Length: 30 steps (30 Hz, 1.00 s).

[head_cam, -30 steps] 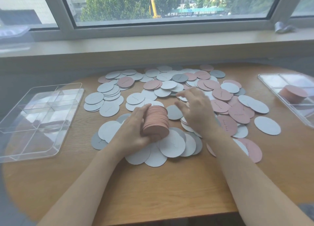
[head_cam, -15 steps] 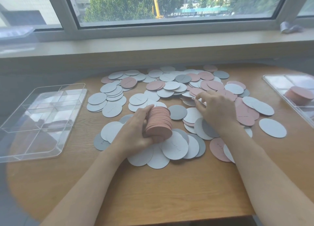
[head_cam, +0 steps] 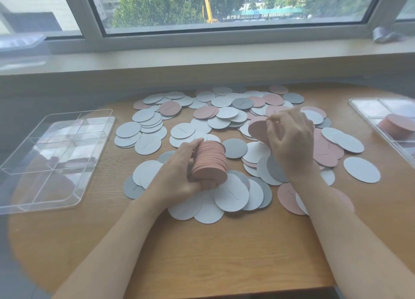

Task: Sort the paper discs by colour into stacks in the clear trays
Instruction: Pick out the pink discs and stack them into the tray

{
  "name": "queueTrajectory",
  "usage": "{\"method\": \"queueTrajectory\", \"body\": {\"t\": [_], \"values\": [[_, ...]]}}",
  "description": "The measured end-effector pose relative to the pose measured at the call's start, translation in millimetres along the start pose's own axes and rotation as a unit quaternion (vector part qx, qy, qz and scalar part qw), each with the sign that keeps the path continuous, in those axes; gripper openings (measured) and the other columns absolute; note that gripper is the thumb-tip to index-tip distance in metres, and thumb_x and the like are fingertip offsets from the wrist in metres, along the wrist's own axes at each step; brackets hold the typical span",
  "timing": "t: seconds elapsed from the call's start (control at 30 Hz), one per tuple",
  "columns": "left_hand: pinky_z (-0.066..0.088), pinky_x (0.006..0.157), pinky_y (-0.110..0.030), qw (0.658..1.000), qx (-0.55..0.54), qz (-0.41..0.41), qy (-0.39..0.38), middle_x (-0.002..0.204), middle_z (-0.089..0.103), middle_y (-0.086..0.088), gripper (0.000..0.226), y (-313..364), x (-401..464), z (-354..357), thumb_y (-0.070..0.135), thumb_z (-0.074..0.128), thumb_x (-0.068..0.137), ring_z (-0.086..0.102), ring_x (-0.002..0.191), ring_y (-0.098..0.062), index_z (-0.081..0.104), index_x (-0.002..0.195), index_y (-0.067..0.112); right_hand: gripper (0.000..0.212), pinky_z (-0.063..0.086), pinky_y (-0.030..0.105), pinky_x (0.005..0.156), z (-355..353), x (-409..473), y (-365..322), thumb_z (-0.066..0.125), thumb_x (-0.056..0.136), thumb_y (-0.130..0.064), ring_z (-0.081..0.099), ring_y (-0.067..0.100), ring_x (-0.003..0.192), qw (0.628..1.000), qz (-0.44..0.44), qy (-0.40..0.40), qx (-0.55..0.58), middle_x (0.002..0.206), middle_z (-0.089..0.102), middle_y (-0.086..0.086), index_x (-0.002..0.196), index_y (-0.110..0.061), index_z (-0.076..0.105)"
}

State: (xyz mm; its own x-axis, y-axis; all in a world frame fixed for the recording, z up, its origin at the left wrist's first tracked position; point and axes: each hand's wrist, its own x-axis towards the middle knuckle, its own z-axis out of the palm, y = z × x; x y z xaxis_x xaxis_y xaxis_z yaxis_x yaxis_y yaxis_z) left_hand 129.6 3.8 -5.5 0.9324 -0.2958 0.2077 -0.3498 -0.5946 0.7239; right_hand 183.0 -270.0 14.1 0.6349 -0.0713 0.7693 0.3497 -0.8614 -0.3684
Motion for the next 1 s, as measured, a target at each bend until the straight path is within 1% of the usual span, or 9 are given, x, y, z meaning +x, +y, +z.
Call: {"method": "queueTrajectory", "body": {"t": [0.2, 0.33, 0.4, 0.43, 0.5, 0.6, 0.77, 0.87, 1.0], "values": [[0.042, 0.105, -0.030, 1.000, 0.001, 0.026, -0.008, 0.137, 0.048, 0.016, 0.100, 0, -1, -3, 0.051, 0.085, 0.066, 0.046, 0.129, 0.000, 0.033, 0.150, 0.031, 0.010, 0.047, 0.014, 0.073, 5, -10, -49, 0.061, 0.096, -0.013, 0.064, 0.005, 0.084, 0.961, 0.115, -0.070, 0.241, 0.090, 0.071, -0.009, 0.099, -0.015, 0.070], [0.039, 0.097, -0.012, 0.999, -0.028, 0.029, -0.010, 0.136, 0.049, 0.016, 0.097, 1, 0, -3, 0.055, 0.082, 0.065, 0.048, 0.125, 0.002, 0.035, 0.147, 0.036, 0.015, 0.049, 0.018, 0.072, 12, -18, -60, 0.061, 0.095, -0.008, 0.064, 0.004, 0.080, 0.936, 0.114, -0.160, 0.292, 0.090, 0.071, -0.012, 0.101, -0.016, 0.071], [0.039, 0.094, -0.007, 0.999, -0.036, 0.024, -0.006, 0.138, 0.046, 0.012, 0.104, 1, 0, -3, 0.049, 0.087, 0.066, 0.049, 0.123, 0.003, 0.031, 0.152, 0.030, 0.019, 0.047, 0.017, 0.068, 15, -22, -60, 0.058, 0.097, -0.009, 0.062, 0.005, 0.073, 0.930, 0.092, -0.202, 0.294, 0.089, 0.070, -0.010, 0.107, -0.018, 0.071], [0.038, 0.094, -0.005, 0.999, -0.036, 0.022, -0.005, 0.139, 0.043, 0.011, 0.108, 0, 0, -3, 0.046, 0.088, 0.066, 0.049, 0.122, 0.005, 0.028, 0.154, 0.027, 0.021, 0.045, 0.015, 0.070, 16, -23, -61, 0.057, 0.098, -0.011, 0.062, 0.003, 0.074, 0.927, 0.081, -0.221, 0.293, 0.092, 0.070, -0.009, 0.112, -0.019, 0.071], [0.037, 0.095, -0.004, 0.999, -0.031, 0.019, -0.014, 0.142, 0.040, 0.011, 0.115, -1, 1, -2, 0.050, 0.087, 0.066, 0.047, 0.124, 0.007, 0.022, 0.157, 0.025, 0.026, 0.043, 0.014, 0.084, 17, -24, -61, 0.055, 0.100, -0.019, 0.062, -0.001, 0.095, 0.921, 0.061, -0.257, 0.286, 0.111, 0.070, -0.008, 0.123, -0.019, 0.068], [0.037, 0.099, -0.008, 0.999, -0.020, 0.011, -0.025, 0.145, 0.035, 0.014, 0.119, -2, 1, -1, 0.063, 0.078, 0.063, 0.044, 0.127, 0.005, 0.017, 0.158, 0.026, 0.052, 0.035, 0.018, 0.103, 17, -26, -62, 0.044, 0.098, -0.047, 0.049, 0.004, 0.125, 0.909, 0.024, -0.332, 0.250, 0.136, 0.058, -0.006, 0.139, -0.018, 0.056], [0.034, 0.112, -0.034, 0.999, 0.046, 0.022, -0.010, 0.148, 0.033, 0.015, 0.117, -1, 2, -1, 0.065, 0.076, 0.066, 0.037, 0.135, -0.006, 0.018, 0.158, 0.024, 0.087, 0.032, 0.027, 0.108, 18, -29, -62, 0.030, 0.085, -0.077, 0.035, 0.004, 0.131, 0.888, 0.000, -0.402, 0.224, 0.149, 0.041, -0.005, 0.154, -0.023, 0.030], [0.035, 0.111, -0.032, 0.999, 0.043, 0.020, -0.008, 0.146, 0.031, 0.018, 0.115, 0, 1, -1, 0.058, 0.080, 0.067, 0.038, 0.135, -0.004, 0.018, 0.158, 0.024, 0.094, 0.033, 0.035, 0.112, 22, -30, -61, 0.023, 0.083, -0.084, 0.033, 0.007, 0.135, 0.883, 0.003, -0.407, 0.233, 0.149, 0.038, -0.006, 0.156, -0.025, 0.024], [0.050, 0.096, -0.036, 1.000, 0.021, 0.018, -0.015, 0.138, 0.038, 0.016, 0.107, 0, 2, 0, 0.056, 0.082, 0.068, 0.056, 0.112, -0.005, 0.025, 0.155, 0.029, 0.092, 0.032, 0.041, 0.112, 24, -30, -60, 0.017, 0.086, -0.082, 0.035, 0.015, 0.133, 0.896, -0.041, -0.395, 0.200, 0.143, 0.042, -0.003, 0.156, -0.022, 0.027]]}}
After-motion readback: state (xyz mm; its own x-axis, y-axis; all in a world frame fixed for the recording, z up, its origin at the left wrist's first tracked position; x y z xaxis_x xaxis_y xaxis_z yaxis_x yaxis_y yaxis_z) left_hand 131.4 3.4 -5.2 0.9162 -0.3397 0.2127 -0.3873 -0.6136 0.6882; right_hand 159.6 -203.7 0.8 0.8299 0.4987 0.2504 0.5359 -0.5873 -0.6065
